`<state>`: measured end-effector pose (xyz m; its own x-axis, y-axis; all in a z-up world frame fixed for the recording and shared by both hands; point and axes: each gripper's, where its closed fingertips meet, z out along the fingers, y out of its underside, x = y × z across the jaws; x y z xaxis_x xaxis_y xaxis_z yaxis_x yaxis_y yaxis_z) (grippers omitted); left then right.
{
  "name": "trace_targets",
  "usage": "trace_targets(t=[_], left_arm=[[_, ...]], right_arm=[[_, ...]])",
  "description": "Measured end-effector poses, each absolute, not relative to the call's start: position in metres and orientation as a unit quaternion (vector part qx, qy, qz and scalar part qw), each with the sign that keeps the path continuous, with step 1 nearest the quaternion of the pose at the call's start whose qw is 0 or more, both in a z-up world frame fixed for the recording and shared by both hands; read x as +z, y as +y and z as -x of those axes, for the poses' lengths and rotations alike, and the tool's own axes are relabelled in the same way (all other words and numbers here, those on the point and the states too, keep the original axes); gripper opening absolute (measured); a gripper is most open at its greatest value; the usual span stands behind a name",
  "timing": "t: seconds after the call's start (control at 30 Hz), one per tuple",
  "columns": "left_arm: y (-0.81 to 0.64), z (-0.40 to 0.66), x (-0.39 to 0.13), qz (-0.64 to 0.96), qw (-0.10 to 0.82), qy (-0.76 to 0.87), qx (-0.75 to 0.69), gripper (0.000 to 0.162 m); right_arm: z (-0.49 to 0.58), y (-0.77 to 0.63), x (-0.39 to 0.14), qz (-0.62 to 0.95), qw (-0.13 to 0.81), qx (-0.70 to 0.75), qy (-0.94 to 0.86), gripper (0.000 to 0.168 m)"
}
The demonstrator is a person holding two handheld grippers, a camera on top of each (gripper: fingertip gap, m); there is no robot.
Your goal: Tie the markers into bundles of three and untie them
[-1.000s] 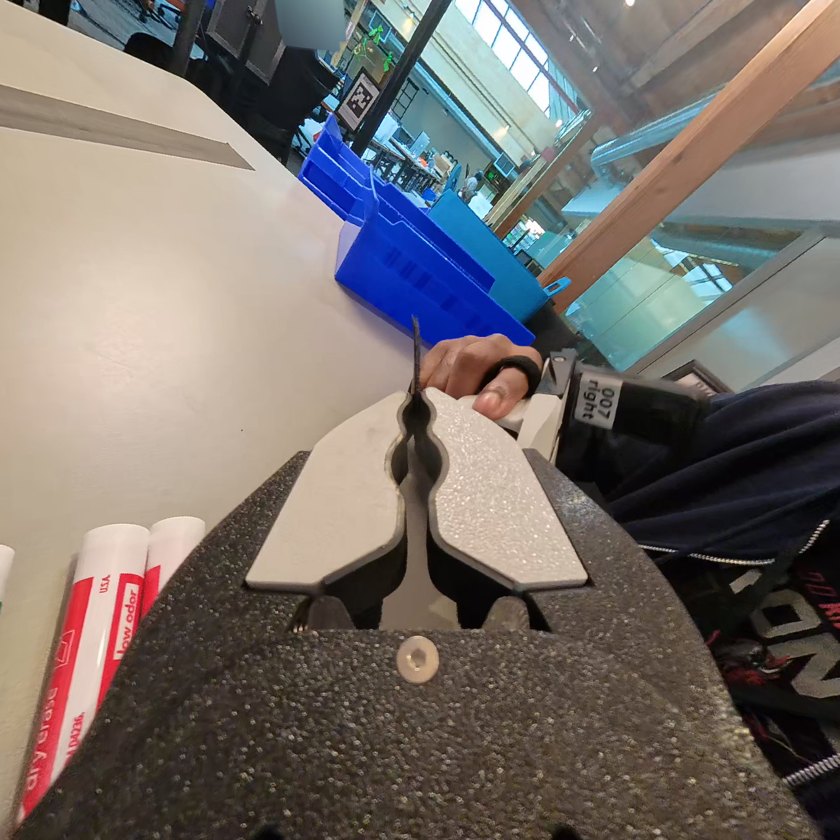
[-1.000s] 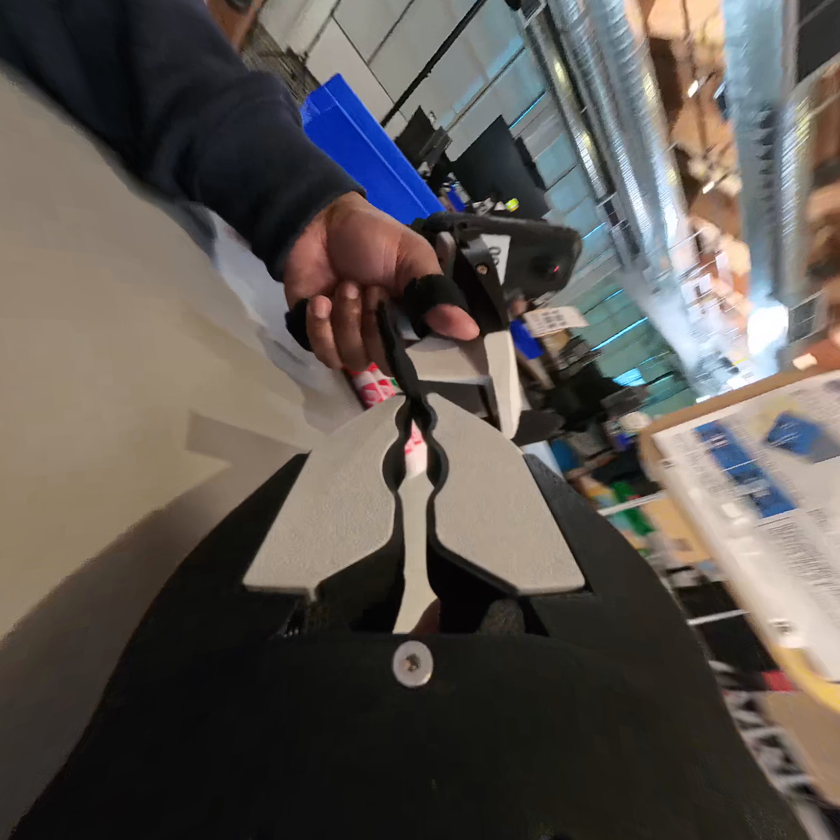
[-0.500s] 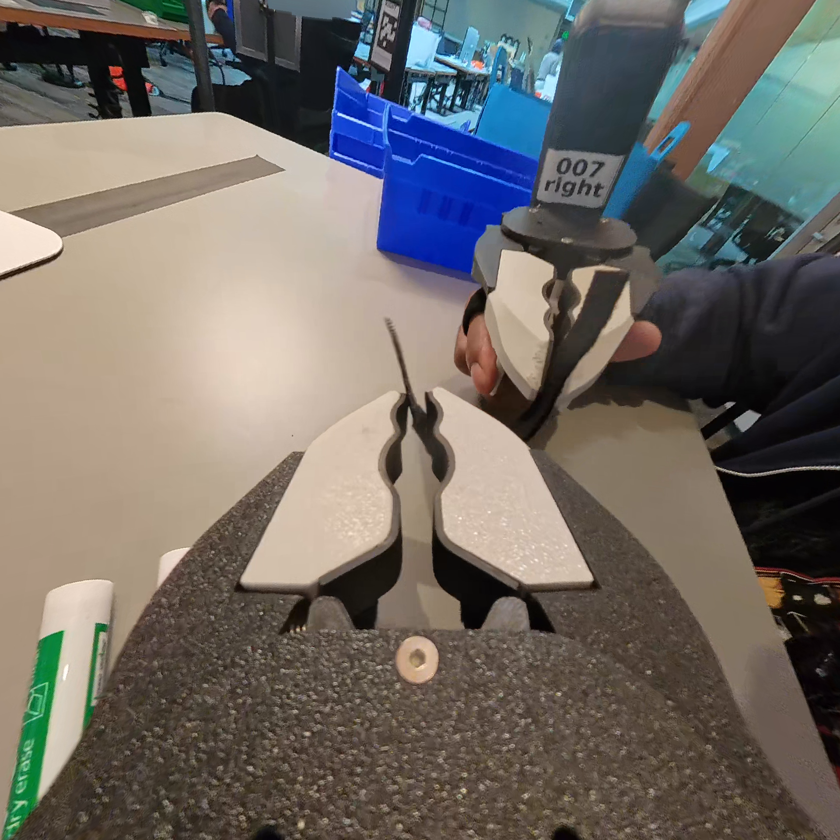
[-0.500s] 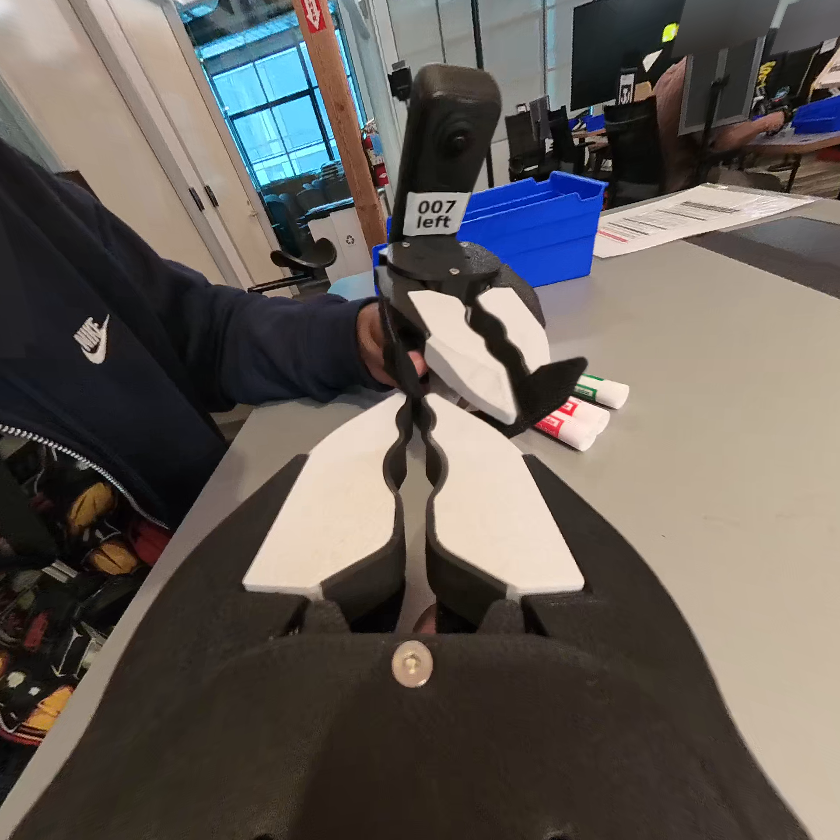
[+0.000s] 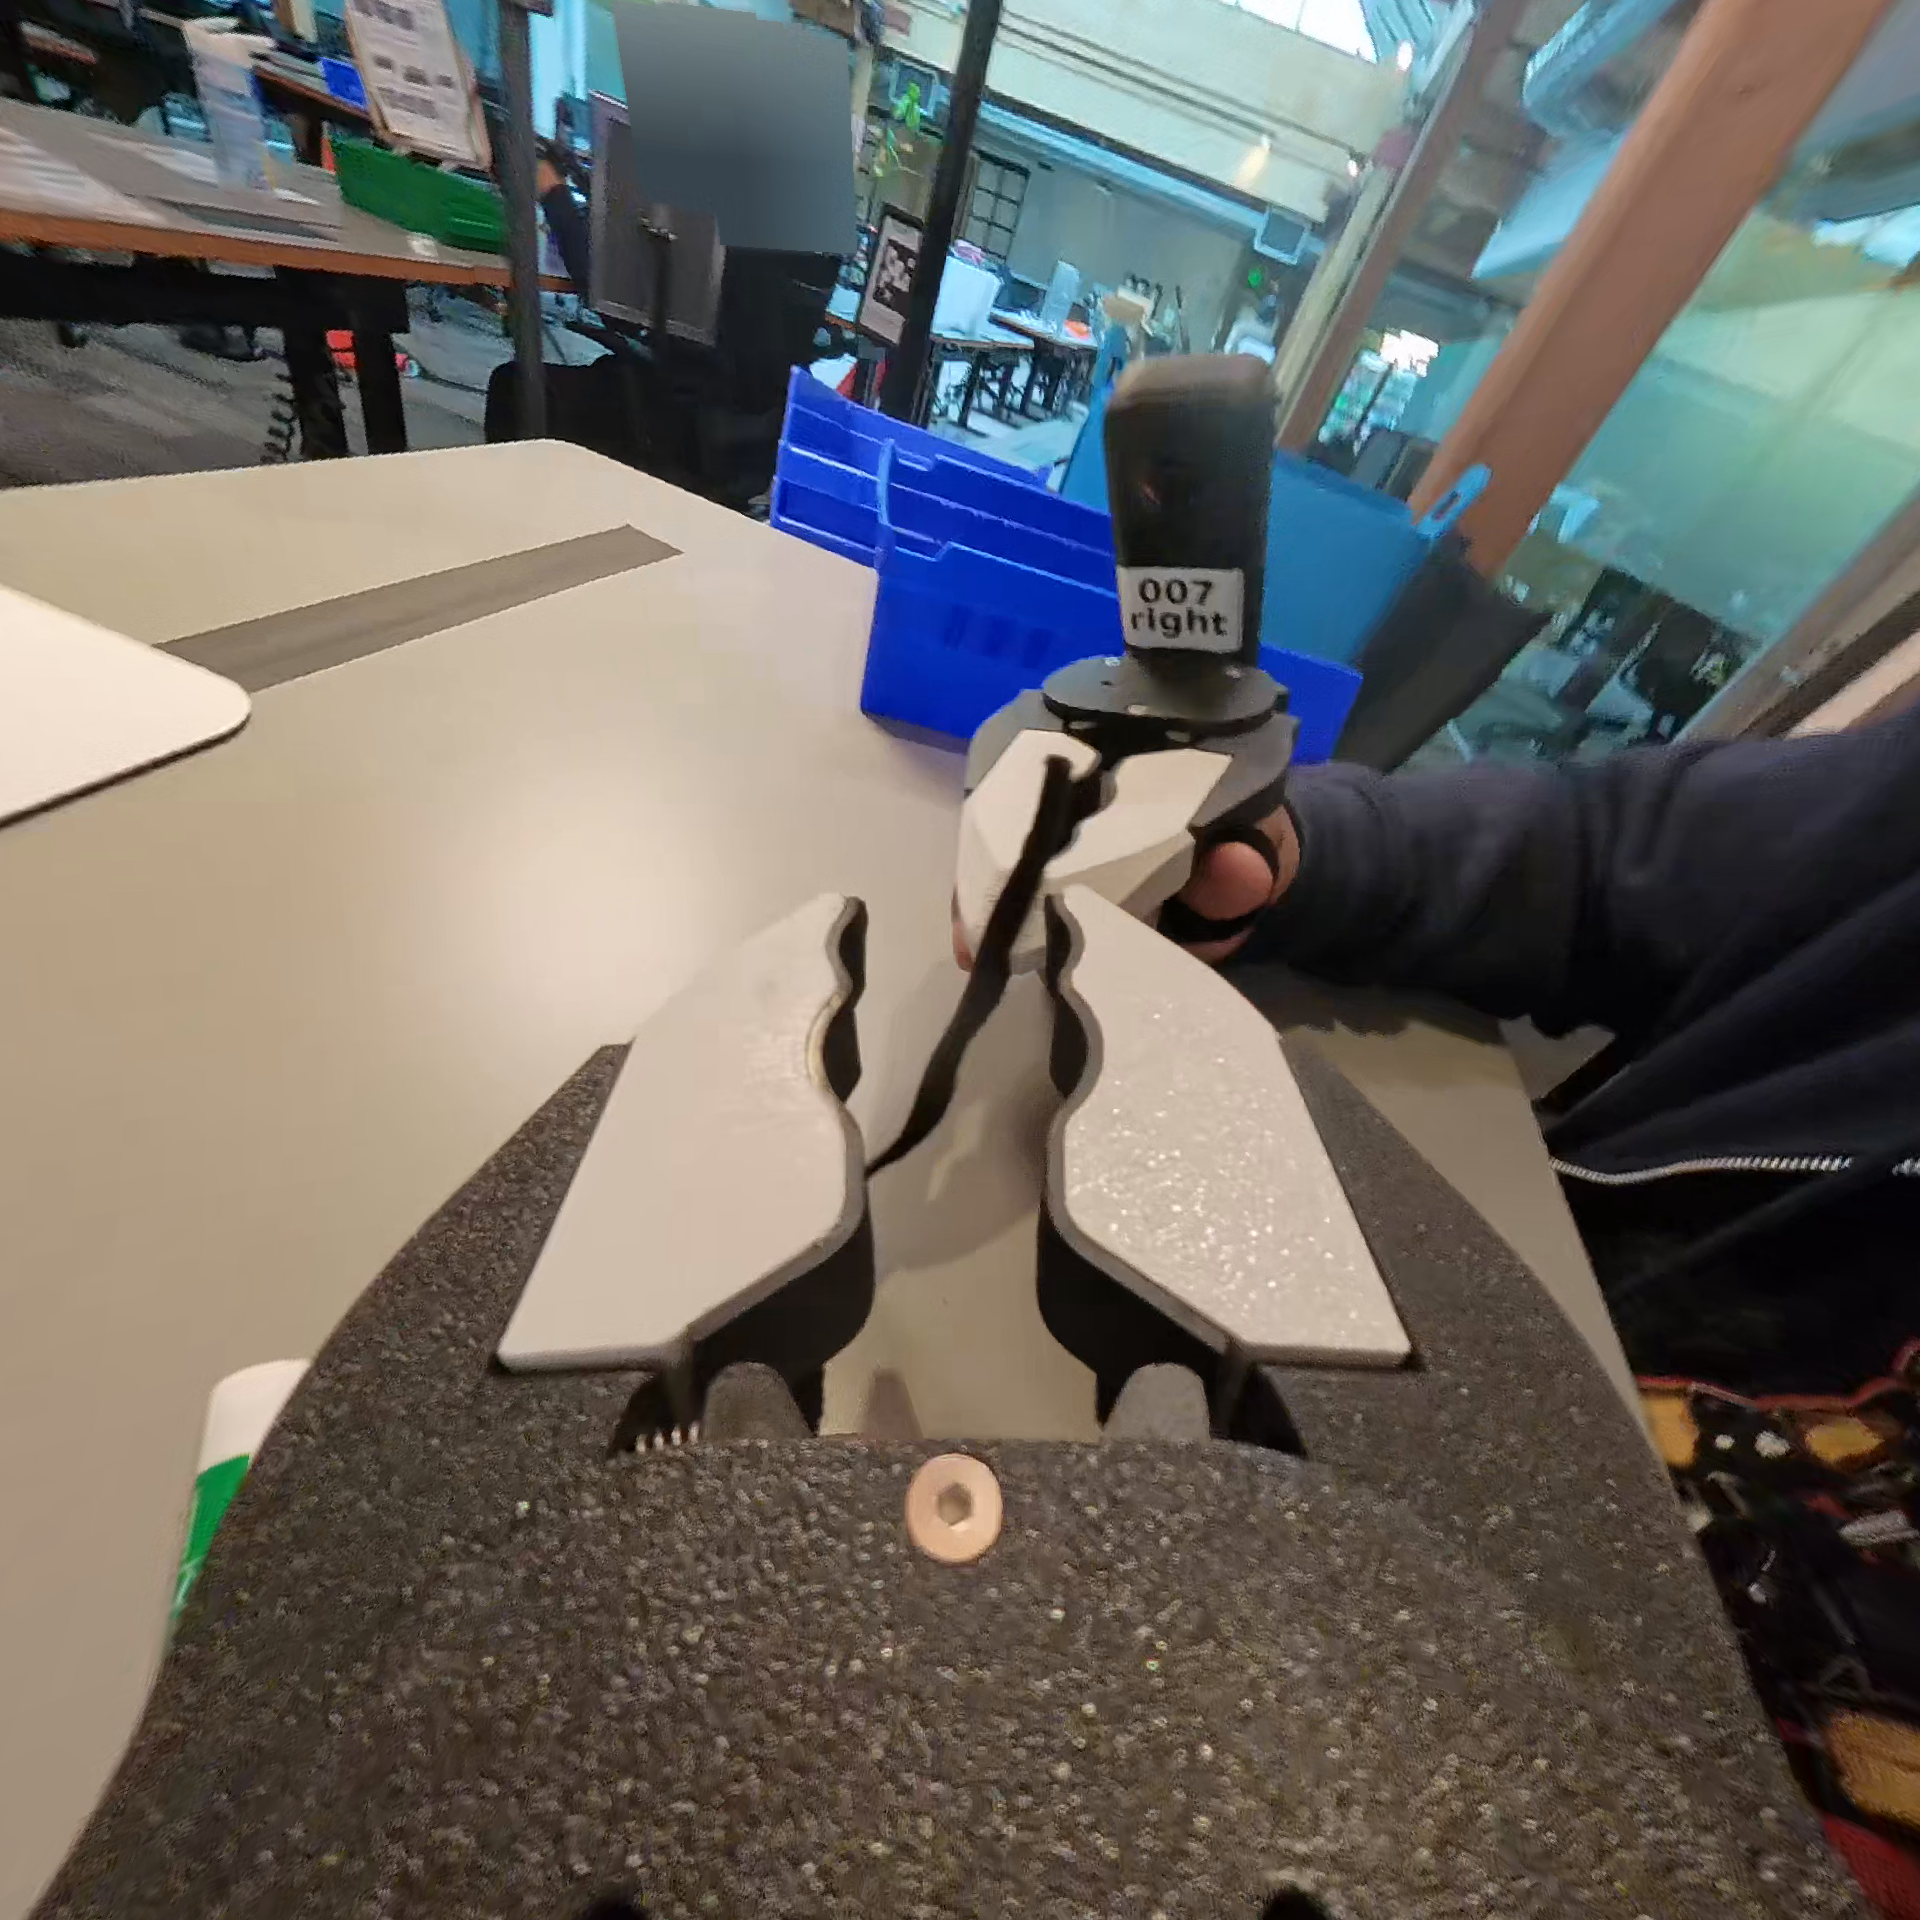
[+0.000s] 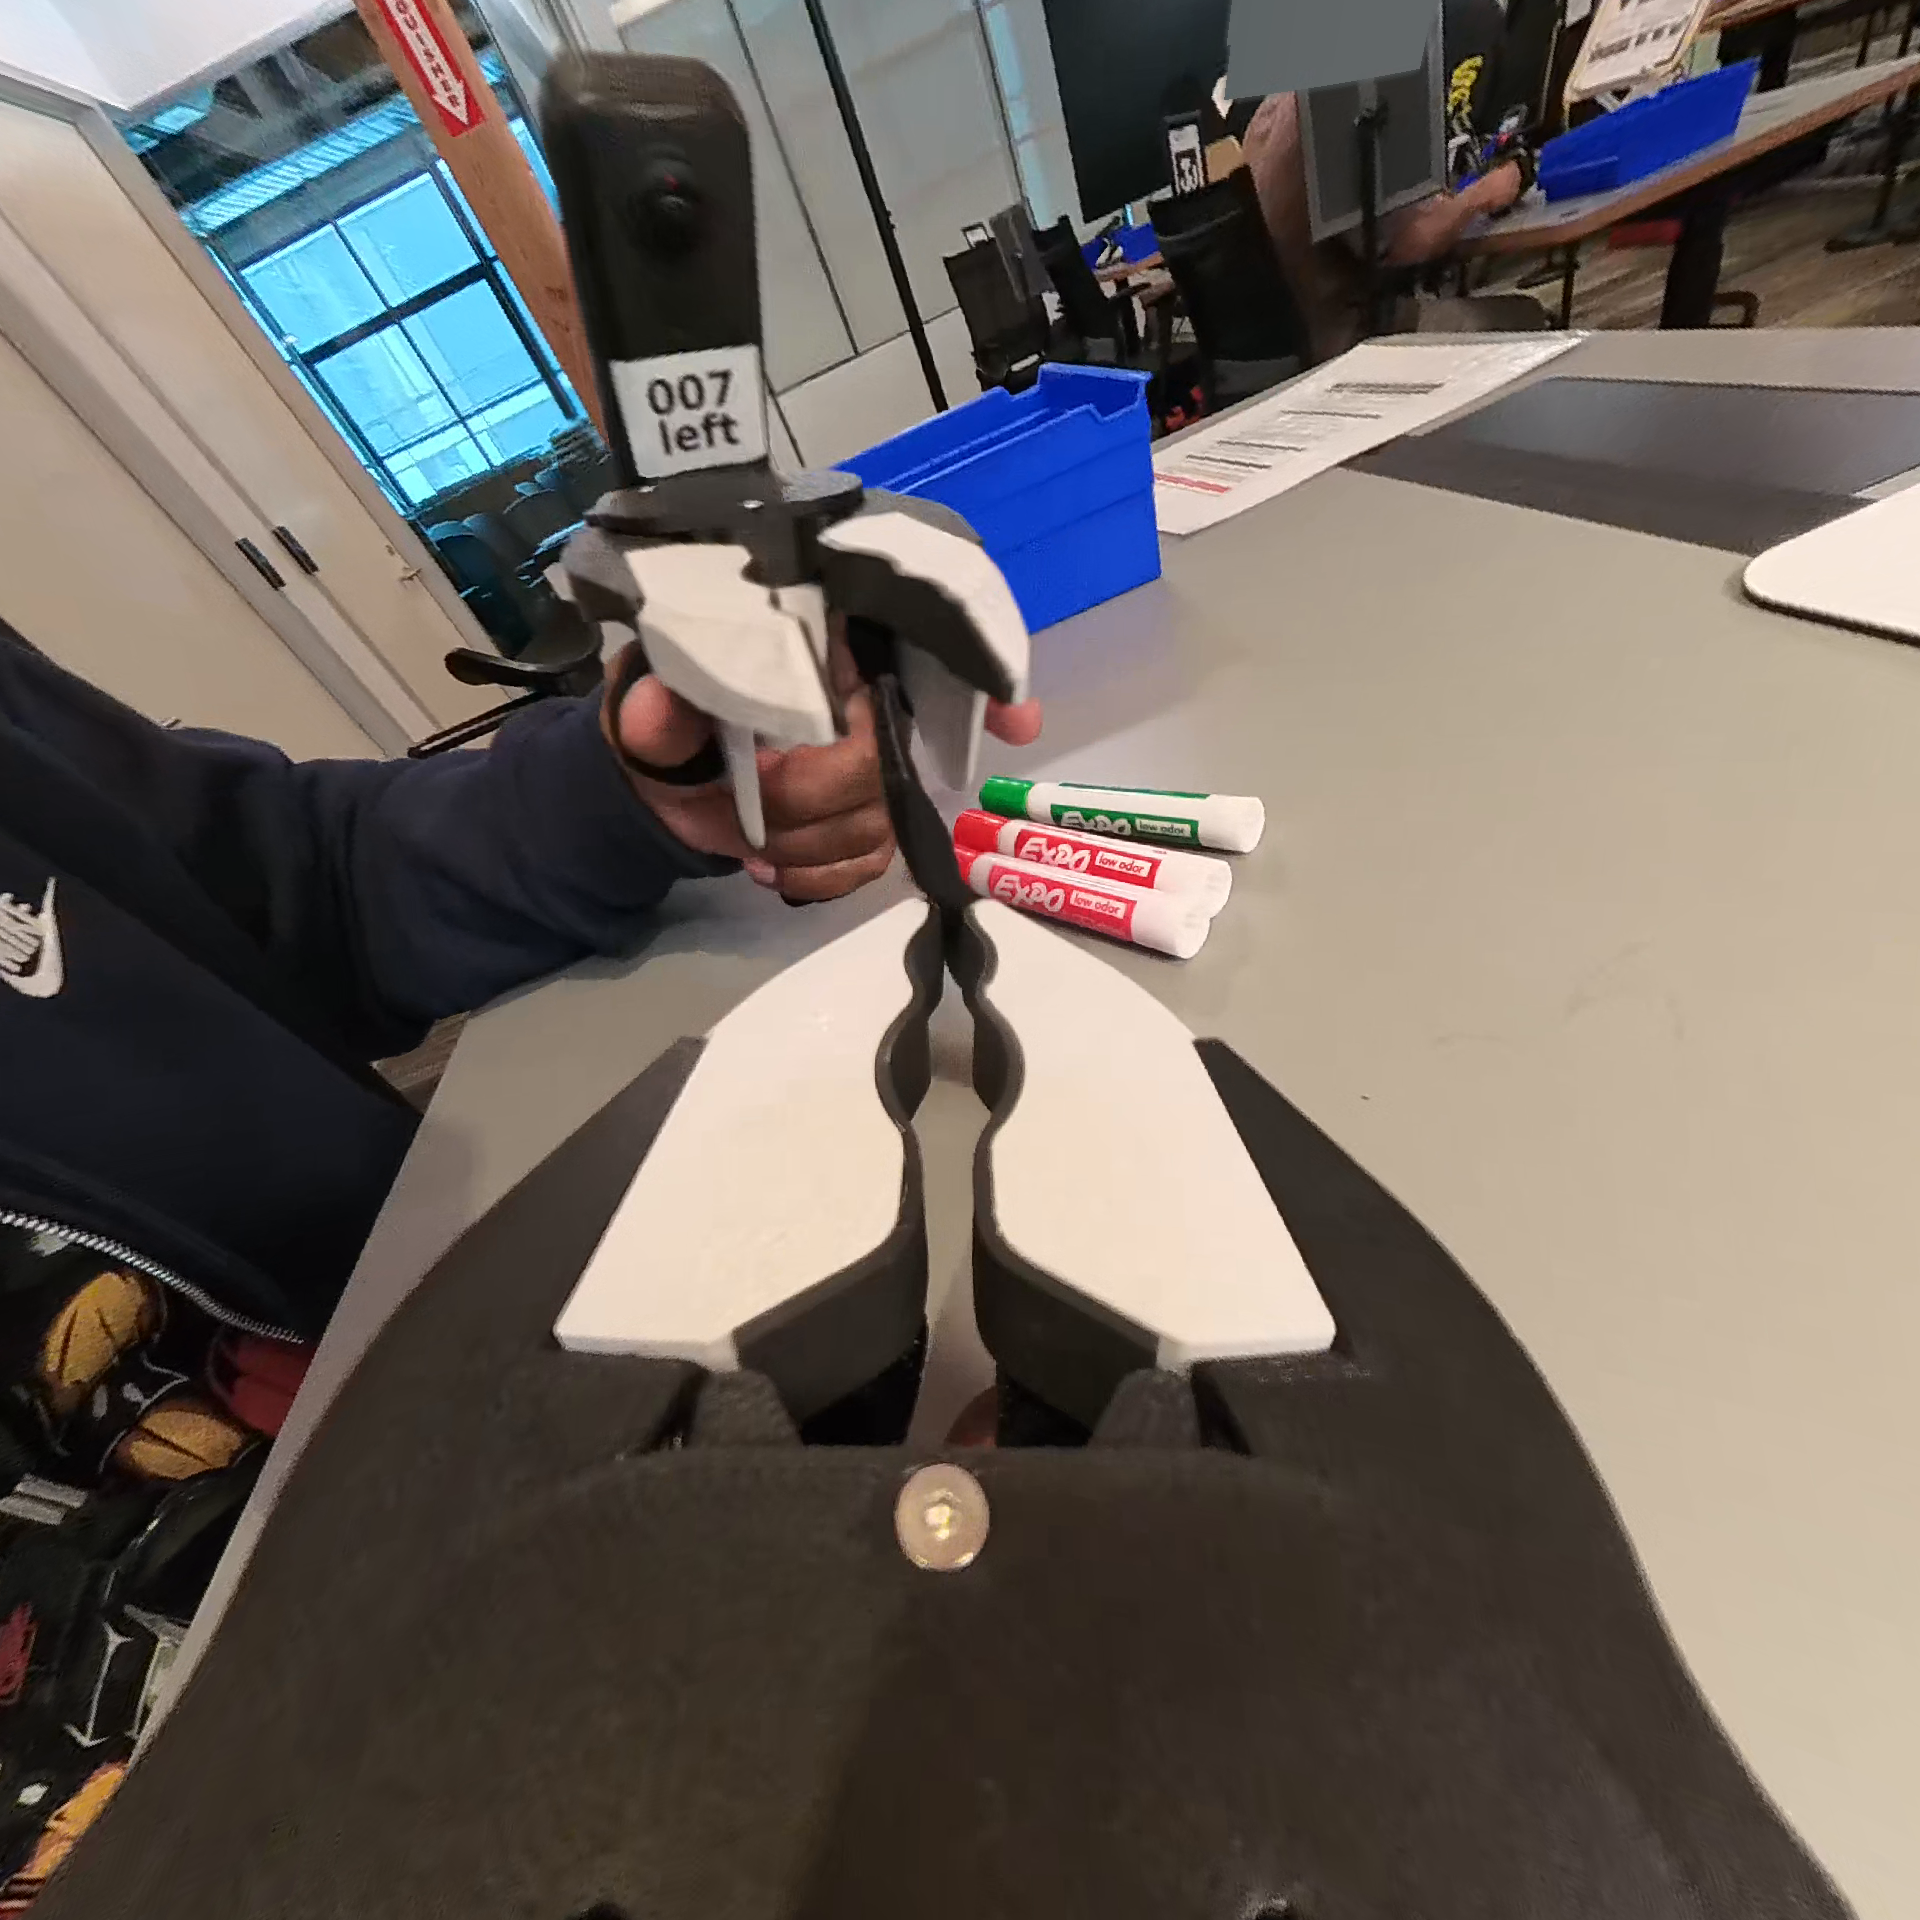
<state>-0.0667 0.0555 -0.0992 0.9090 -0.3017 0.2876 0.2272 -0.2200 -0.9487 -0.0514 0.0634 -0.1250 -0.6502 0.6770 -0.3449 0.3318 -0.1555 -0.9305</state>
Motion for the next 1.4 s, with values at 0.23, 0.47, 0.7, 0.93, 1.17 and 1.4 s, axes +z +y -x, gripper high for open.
trace_targets(t=[0.23,0.47,0.7,0.93,1.17,1.4], left_arm=[[0.060,0.040,-0.112,0.772,0.607,0.092,-0.166,0.026],[0.062,0.037,-0.117,0.778,0.604,0.108,-0.135,0.007],[0.058,0.053,-0.100,0.736,0.650,0.070,-0.175,0.002],[0.048,0.080,-0.076,0.665,0.697,-0.013,-0.268,0.002],[0.043,0.097,-0.067,0.616,0.707,-0.077,-0.338,0.002],[0.038,0.103,-0.060,0.582,0.716,-0.100,-0.373,0.002]], right_arm=[[0.050,0.055,-0.133,0.396,0.137,0.622,-0.661,0.002],[0.052,0.053,-0.136,0.373,0.218,0.576,-0.694,0.002],[0.057,0.062,-0.129,0.359,0.325,0.530,-0.696,0.016],[0.056,0.074,-0.134,0.358,0.316,0.538,-0.695,0.019],[0.057,0.087,-0.142,0.371,0.302,0.532,-0.699,0.018],[0.055,0.084,-0.142,0.379,0.279,0.535,-0.702,0.016]])
